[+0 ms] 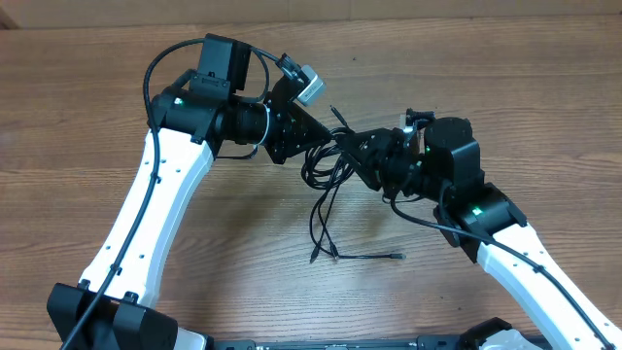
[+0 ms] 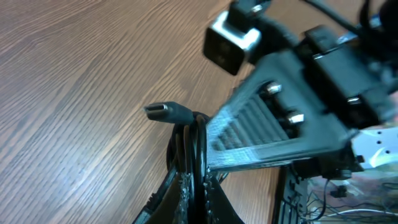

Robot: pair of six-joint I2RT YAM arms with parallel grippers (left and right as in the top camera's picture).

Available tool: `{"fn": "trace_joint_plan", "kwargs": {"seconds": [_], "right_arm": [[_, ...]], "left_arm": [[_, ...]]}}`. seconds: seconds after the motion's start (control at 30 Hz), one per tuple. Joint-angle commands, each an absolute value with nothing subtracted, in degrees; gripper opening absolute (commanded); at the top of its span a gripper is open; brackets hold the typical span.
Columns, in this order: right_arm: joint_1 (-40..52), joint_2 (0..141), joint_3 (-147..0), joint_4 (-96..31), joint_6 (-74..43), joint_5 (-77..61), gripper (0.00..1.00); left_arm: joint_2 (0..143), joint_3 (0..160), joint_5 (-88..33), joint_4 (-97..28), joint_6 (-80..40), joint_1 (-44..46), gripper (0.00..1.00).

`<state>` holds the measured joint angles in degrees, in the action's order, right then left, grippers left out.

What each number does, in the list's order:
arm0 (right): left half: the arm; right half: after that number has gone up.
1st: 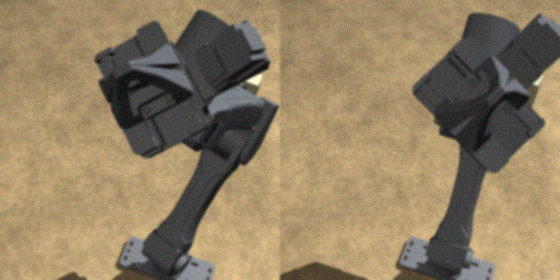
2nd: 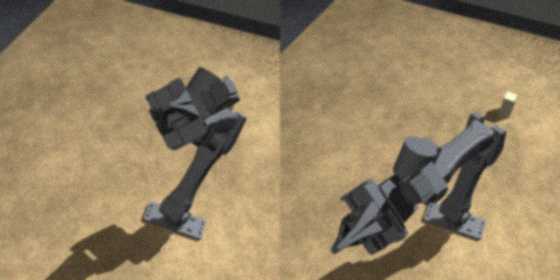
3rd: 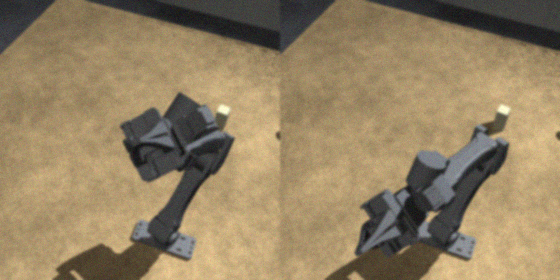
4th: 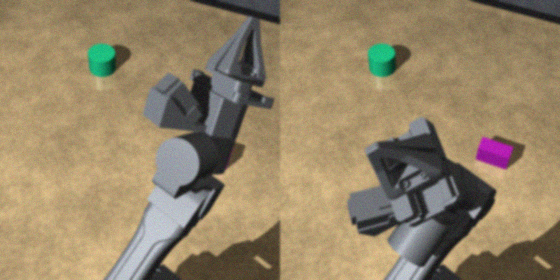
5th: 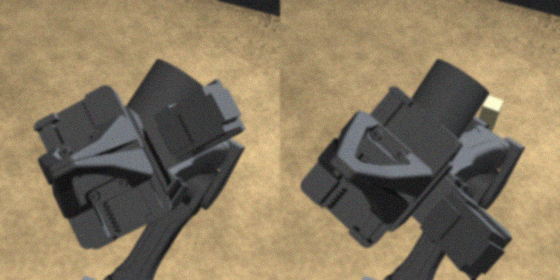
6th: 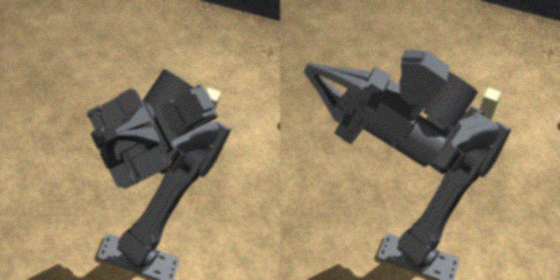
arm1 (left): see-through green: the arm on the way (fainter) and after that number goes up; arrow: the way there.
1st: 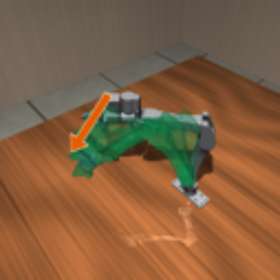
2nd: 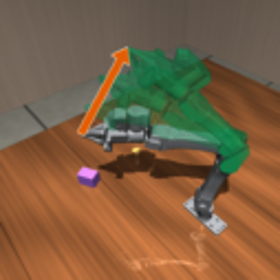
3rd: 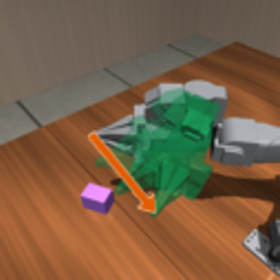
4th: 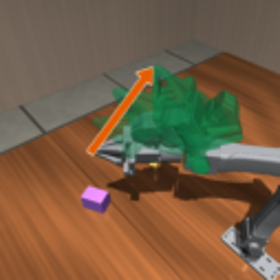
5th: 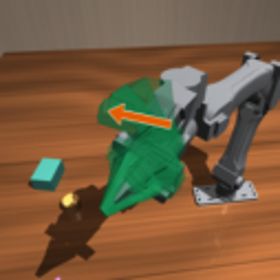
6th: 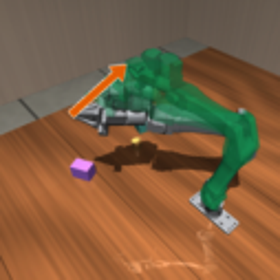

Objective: Untangle cables
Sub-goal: 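Reach the right gripper toward the bundle and grasp a cable strand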

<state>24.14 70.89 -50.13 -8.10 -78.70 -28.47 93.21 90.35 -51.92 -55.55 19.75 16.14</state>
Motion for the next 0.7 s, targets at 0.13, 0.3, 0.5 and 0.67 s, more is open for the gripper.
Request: {"fn": "trace_joint_plan", "kwargs": {"seconds": [0.13,0.3,0.5,0.67], "right_arm": [[24.49,74.61,-50.30,-10.00,-81.08,-27.03,0.04],[24.49,74.59,-50.30,-12.60,-76.38,-27.24,0.04],[24.49,74.59,-50.30,-15.20,-69.73,-31.29,0.04],[24.49,74.59,-50.30,-13.02,-69.73,-35.42,0.04]], "left_arm": [[91.61,90.87,-55.94,-55.51,20.80,15.97,0.04],[91.61,90.87,-42.74,-55.46,19.79,15.99,0.04],[91.61,90.85,-20.84,-55.22,5.04,15.99,0.04],[91.83,90.85,-19.94,-55.53,2.33,16.21,0.05]]}}
